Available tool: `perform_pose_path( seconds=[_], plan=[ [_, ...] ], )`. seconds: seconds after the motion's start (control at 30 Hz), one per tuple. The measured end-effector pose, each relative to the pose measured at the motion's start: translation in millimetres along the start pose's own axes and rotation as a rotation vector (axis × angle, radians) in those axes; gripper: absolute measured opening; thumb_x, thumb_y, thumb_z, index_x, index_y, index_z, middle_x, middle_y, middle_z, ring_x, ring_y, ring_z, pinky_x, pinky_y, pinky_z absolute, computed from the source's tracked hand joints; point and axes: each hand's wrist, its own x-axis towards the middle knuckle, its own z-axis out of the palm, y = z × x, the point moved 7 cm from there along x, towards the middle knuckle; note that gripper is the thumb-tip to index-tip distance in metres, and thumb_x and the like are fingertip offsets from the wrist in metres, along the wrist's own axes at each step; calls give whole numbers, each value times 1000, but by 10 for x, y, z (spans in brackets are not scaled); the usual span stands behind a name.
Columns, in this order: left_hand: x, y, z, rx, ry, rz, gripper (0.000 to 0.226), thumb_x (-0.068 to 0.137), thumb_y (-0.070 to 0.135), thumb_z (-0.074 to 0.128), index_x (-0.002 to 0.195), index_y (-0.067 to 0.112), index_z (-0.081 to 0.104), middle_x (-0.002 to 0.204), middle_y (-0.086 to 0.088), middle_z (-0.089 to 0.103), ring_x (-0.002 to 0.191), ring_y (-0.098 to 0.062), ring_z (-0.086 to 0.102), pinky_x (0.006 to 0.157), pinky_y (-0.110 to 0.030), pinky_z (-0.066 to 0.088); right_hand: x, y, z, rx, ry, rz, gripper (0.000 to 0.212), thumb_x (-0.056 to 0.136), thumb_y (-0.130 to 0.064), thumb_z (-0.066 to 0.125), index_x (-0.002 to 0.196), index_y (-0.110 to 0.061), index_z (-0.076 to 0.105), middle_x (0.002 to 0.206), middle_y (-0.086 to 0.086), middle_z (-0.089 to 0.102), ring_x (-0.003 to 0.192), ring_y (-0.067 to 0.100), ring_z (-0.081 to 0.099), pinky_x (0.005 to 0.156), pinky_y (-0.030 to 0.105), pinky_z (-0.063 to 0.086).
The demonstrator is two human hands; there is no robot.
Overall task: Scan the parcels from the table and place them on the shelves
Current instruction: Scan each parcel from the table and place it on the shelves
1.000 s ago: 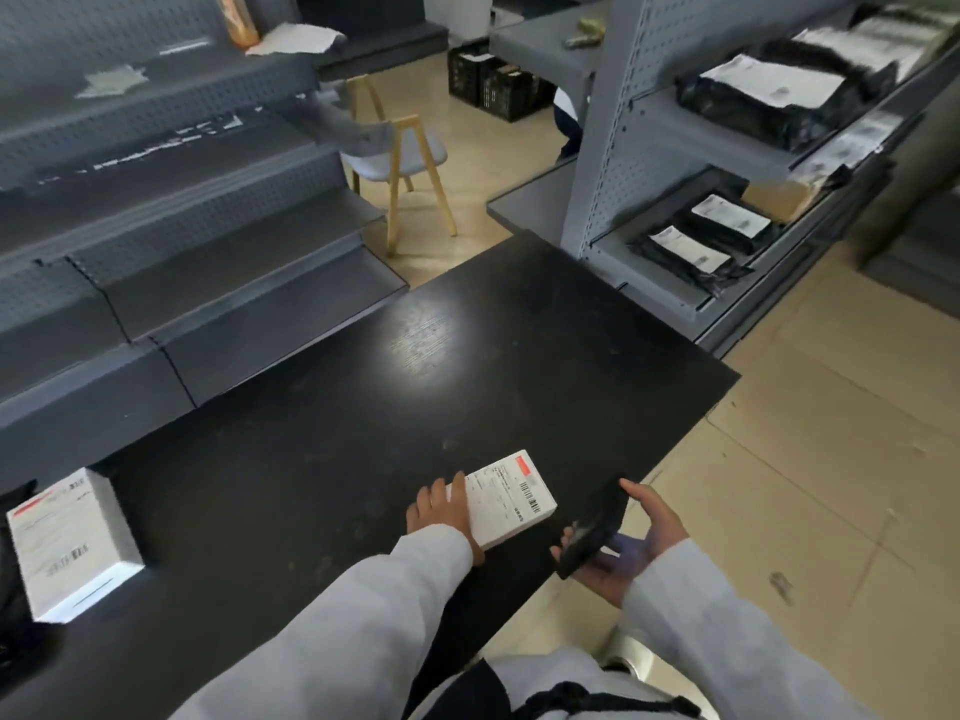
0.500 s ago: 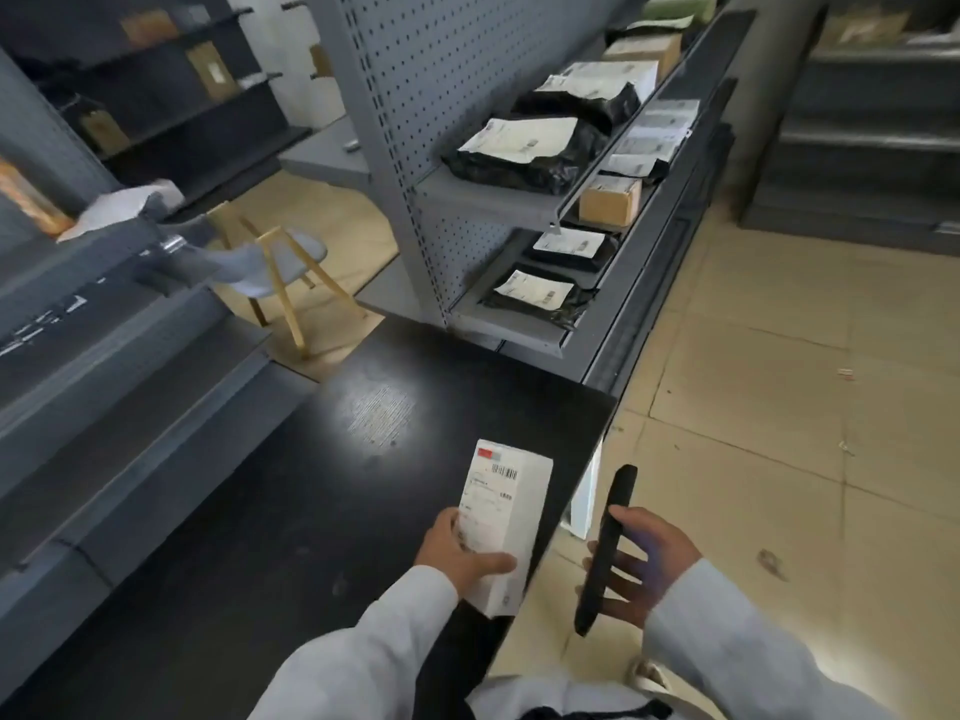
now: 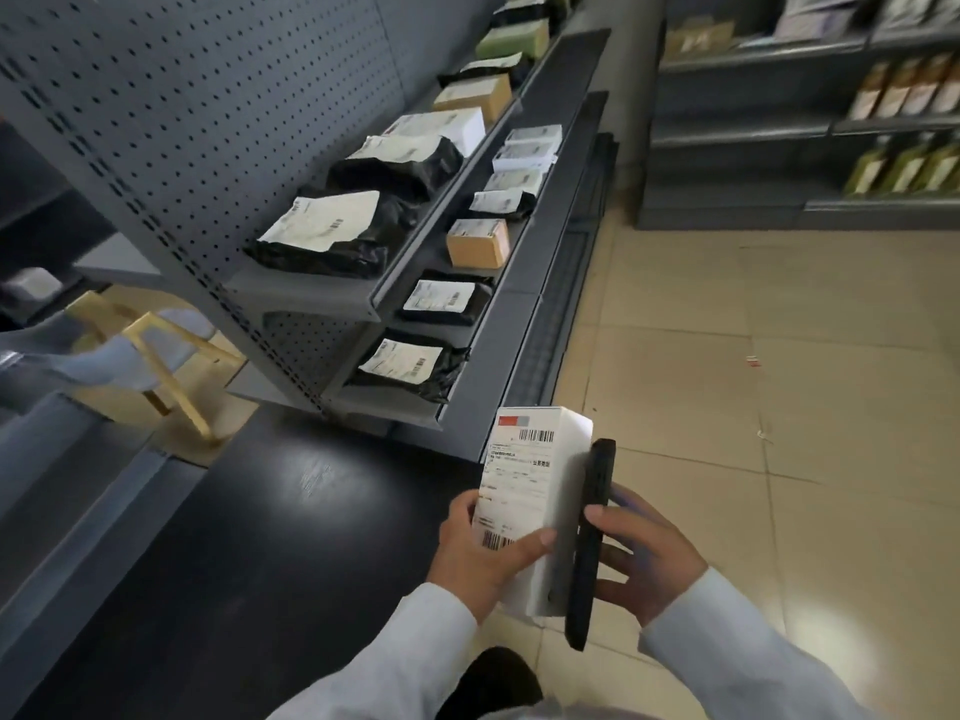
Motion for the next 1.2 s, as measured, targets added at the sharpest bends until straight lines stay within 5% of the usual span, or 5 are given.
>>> perform_pose_path(
  seconds=[0.23, 0.4, 0.57, 0.7, 1.2],
  plan=[
    [914, 496, 473, 25, -160, 6, 76, 77, 44, 77, 134, 38, 26, 112, 25, 46, 96, 3, 48, 71, -14, 44, 615, -640, -325, 66, 60, -20, 79, 41, -25, 86, 118, -25, 70, 97, 8, 79, 103, 34, 70, 71, 46, 61],
    [1898, 1056, 695, -3, -294, -43, 75, 66, 53, 81, 128, 48, 39, 125, 14, 60, 114, -18, 60, 98, -49, 52, 1176, -1447, -562, 51, 191, -93, 89, 34, -28, 86, 121, -24, 69, 108, 13, 76, 106, 35, 68, 73, 47, 60],
    [2765, 1775, 933, 5, -479, 14, 45, 92, 11, 66, 124, 36, 46, 108, 2, 75, 102, -18, 70, 89, -34, 55, 1611, -2229, -730, 33, 263, -147, 111, 19, -41, 95, 126, -27, 68, 114, 9, 75, 110, 35, 67, 75, 45, 58],
    [3338, 2244, 1117, -7, -636, -4, 40, 92, 1, 61, 119, 29, 53, 106, -5, 76, 100, -27, 69, 84, -40, 53, 1921, -2691, -908, 64, 243, -166, 88, 29, -31, 87, 115, -24, 74, 107, 10, 75, 91, 30, 71, 63, 39, 59],
    [5151, 3165, 2119, -100, -607, -226, 78, 58, 26, 86, 131, 29, 56, 115, -18, 71, 101, -35, 69, 75, -45, 57, 3623, -4157, -1988, 201, 165, -46, 96, 30, -28, 88, 124, -18, 69, 99, 9, 73, 71, 24, 72, 57, 37, 57]
  ],
)
